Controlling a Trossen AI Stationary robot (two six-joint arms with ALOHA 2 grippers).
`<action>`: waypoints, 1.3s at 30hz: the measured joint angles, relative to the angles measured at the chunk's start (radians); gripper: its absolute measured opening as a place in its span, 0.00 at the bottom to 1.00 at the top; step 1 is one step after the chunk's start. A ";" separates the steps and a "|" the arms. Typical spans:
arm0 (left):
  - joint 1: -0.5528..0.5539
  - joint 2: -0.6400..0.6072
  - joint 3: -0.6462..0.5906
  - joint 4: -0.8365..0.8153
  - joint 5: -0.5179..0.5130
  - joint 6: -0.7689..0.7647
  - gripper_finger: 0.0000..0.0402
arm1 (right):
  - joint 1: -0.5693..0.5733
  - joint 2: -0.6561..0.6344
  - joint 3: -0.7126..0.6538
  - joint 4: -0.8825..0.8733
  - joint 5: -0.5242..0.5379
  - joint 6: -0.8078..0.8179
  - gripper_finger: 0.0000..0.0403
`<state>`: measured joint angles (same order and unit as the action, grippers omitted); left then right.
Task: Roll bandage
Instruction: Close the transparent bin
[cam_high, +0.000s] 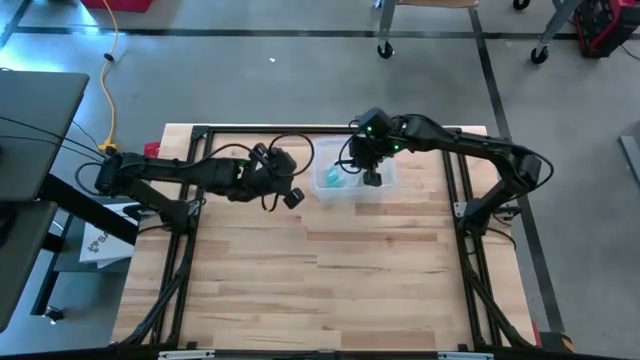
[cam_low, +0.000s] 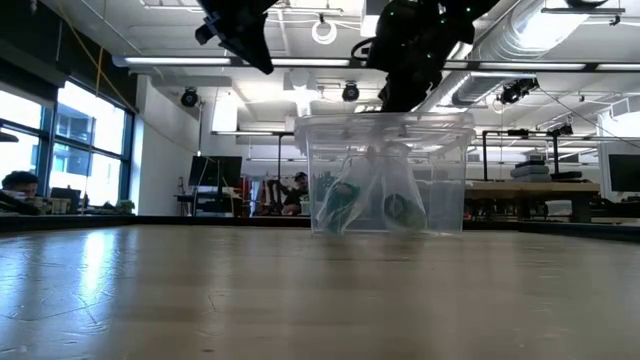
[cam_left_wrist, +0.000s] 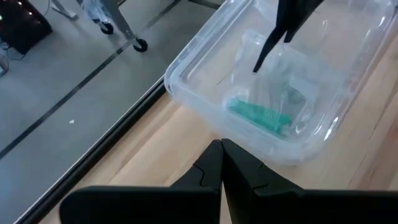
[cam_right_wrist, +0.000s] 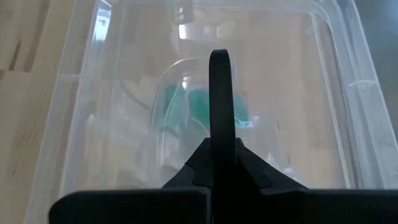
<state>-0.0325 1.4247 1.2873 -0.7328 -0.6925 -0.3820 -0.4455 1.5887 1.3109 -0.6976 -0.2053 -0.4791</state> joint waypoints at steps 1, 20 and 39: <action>0.002 0.000 0.000 0.002 0.000 0.000 0.00 | -0.002 -0.004 0.000 -0.007 0.003 -0.001 0.03; 0.007 0.003 0.000 0.046 0.011 0.001 0.00 | -0.088 0.008 0.000 -0.061 0.003 -0.001 0.09; 0.094 0.061 0.002 0.289 0.224 0.156 0.00 | -0.118 -0.090 0.185 -0.264 -0.122 -0.017 0.46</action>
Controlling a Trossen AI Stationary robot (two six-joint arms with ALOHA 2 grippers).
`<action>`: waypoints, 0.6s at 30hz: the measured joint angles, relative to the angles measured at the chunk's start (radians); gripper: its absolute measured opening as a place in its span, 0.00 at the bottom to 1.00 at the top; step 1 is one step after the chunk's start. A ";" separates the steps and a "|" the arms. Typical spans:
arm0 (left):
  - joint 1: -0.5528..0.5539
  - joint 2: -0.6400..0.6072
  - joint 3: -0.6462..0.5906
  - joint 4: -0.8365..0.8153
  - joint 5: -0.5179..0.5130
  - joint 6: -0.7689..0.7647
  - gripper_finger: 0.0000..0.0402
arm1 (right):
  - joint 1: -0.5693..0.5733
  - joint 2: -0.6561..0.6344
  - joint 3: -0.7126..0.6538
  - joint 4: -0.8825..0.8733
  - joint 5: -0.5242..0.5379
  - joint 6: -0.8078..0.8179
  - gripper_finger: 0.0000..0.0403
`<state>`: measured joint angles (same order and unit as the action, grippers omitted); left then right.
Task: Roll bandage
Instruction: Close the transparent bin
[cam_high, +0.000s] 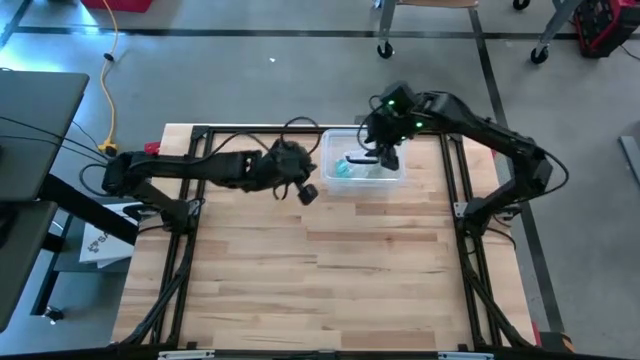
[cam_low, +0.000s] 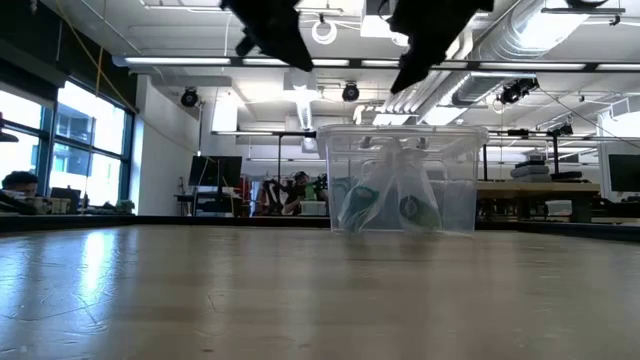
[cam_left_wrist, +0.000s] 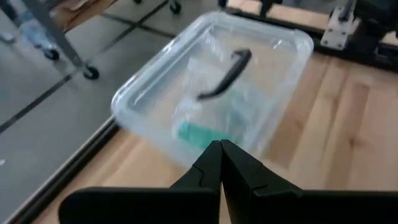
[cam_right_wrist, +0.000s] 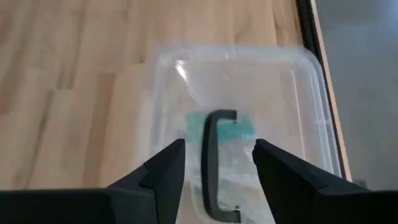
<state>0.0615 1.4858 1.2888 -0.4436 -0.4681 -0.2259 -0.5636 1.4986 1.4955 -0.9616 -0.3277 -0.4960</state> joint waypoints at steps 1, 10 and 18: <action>0.020 0.014 0.000 0.032 0.021 0.023 0.00 | -0.012 -0.024 -0.013 0.002 -0.028 -0.009 0.46; 0.193 0.224 0.000 0.345 0.126 0.197 0.00 | -0.168 -0.286 -0.445 0.309 -0.090 0.079 0.27; 0.280 0.361 0.007 0.342 0.203 0.195 0.00 | -0.232 -0.363 -0.882 0.766 -0.111 0.192 0.08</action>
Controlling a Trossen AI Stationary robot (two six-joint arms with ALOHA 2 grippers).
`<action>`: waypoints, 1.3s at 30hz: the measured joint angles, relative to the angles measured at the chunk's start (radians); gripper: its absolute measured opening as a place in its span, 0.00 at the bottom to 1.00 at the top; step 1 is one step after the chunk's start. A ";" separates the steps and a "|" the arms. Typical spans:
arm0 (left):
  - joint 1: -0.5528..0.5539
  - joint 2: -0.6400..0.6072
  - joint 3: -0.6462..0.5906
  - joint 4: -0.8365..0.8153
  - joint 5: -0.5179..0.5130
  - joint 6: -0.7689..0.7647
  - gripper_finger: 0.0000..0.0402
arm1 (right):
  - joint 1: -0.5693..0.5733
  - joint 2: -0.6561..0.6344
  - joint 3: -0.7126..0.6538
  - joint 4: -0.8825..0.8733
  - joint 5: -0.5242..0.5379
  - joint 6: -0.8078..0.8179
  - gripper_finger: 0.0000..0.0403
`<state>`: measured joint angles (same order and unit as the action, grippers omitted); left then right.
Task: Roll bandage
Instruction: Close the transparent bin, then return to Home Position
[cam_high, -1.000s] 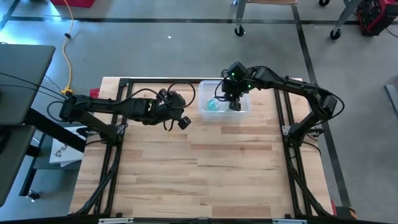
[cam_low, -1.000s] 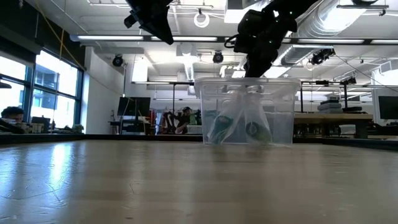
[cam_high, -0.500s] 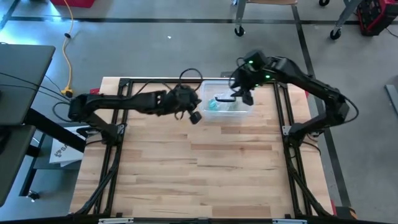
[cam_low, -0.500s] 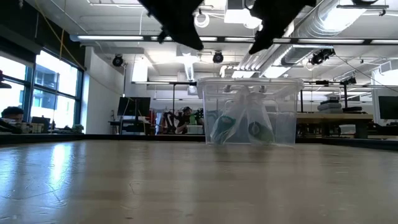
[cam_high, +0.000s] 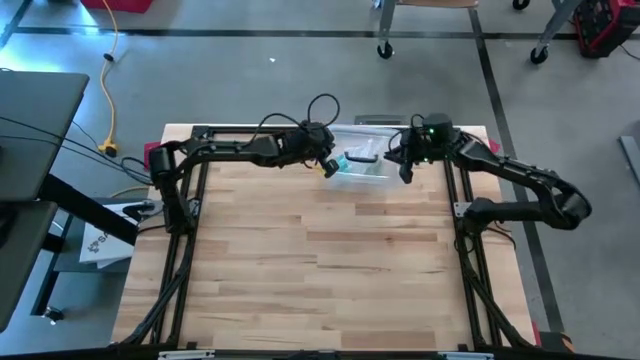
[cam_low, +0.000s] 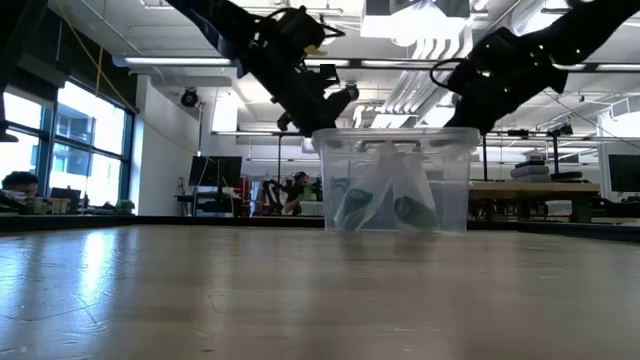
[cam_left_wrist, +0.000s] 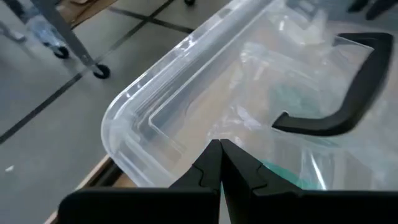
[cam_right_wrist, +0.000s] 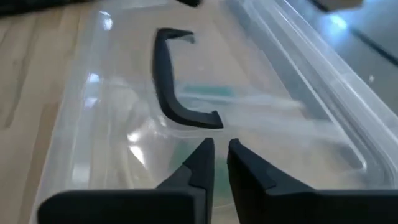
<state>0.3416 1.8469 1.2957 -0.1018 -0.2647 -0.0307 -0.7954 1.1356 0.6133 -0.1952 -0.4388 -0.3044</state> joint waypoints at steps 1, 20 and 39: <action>0.003 0.004 0.000 -0.006 -0.009 0.000 0.00 | -0.001 -0.003 -0.019 0.040 -0.003 0.008 0.07; -0.056 -0.210 -0.007 -0.149 -0.048 -0.002 0.00 | 0.195 0.286 0.378 0.089 -0.030 0.151 0.00; -0.109 -0.840 -0.519 -0.114 0.058 -0.062 0.00 | 0.278 -0.102 0.271 -0.008 -0.027 0.128 0.00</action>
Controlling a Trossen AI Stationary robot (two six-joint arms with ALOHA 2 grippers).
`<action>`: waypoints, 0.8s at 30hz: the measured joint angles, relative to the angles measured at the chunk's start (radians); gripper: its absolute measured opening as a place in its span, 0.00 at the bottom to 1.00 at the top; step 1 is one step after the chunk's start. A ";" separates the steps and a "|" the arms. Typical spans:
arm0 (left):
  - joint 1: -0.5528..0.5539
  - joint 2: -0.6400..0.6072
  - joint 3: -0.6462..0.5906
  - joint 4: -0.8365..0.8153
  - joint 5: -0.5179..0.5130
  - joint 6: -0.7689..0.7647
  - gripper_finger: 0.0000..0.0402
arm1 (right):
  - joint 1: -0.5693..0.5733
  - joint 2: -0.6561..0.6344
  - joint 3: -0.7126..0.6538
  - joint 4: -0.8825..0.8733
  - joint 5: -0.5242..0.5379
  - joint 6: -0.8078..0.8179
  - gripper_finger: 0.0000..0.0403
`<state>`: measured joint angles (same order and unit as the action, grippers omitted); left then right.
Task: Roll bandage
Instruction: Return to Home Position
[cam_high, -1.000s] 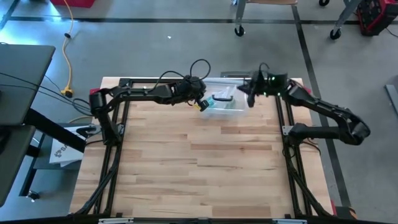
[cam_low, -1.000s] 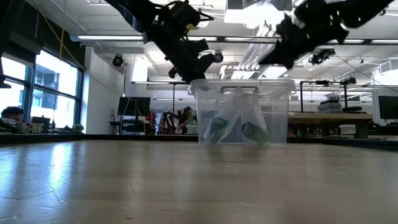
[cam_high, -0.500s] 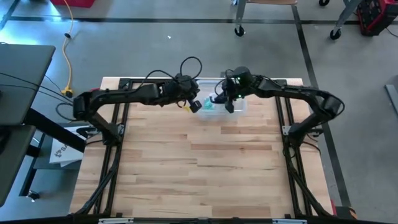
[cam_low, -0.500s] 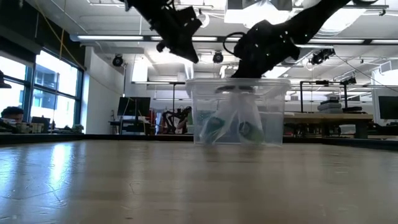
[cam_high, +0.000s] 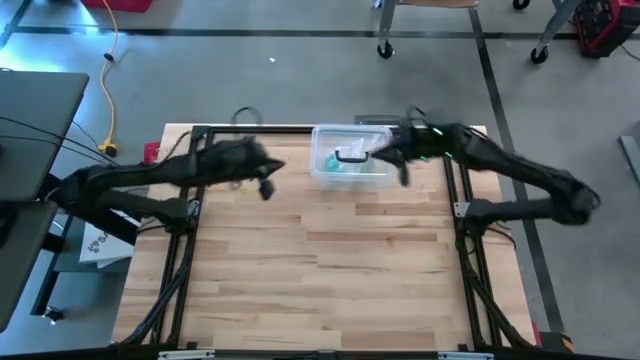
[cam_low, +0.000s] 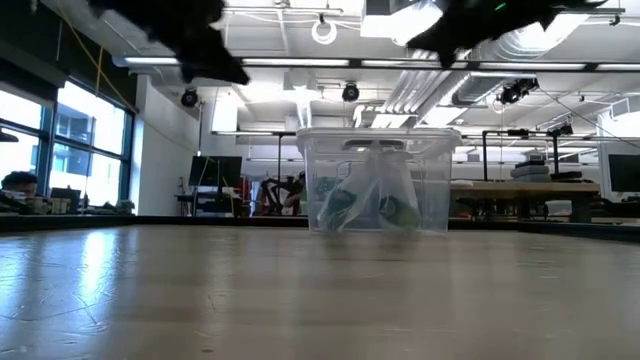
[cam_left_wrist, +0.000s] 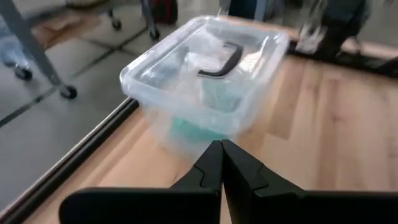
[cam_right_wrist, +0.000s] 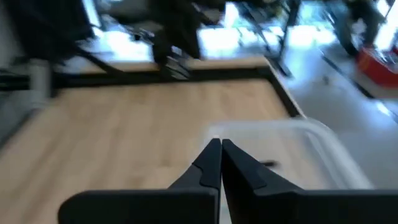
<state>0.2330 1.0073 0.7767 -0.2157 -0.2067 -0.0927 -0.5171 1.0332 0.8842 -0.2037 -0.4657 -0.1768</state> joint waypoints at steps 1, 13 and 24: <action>-0.007 -0.067 -0.061 0.031 -0.001 -0.006 0.00 | 0.018 -0.070 -0.033 -0.013 -0.007 0.015 0.00; -0.114 -0.721 -0.554 0.289 -0.079 -0.093 0.00 | 0.260 -0.883 -0.592 0.210 0.135 0.415 0.00; -0.145 -0.990 -0.720 0.293 -0.098 -0.180 0.00 | 0.352 -0.987 -0.831 0.405 0.131 0.441 0.00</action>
<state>0.0875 0.0176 0.0569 0.0770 -0.3048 -0.2726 -0.1649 0.0464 0.0532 0.2011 -0.3346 0.2639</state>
